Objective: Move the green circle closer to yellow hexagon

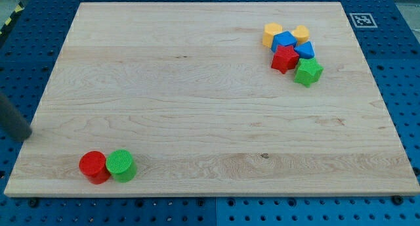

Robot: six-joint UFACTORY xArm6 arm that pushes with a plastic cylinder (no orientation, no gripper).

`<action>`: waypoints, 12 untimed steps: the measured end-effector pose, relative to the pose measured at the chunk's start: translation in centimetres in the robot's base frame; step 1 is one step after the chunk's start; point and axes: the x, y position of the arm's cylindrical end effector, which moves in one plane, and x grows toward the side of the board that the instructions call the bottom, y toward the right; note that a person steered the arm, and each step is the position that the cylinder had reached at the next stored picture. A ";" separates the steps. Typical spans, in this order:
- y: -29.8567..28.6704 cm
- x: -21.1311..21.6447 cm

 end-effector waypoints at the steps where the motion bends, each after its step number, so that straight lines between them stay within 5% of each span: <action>1: 2.7 5.7; 4: 15.5 1.3; 6: 13.6 5.8; 7: 17.9 5.8; 8: 22.6 2.9; 12: 24.9 -2.2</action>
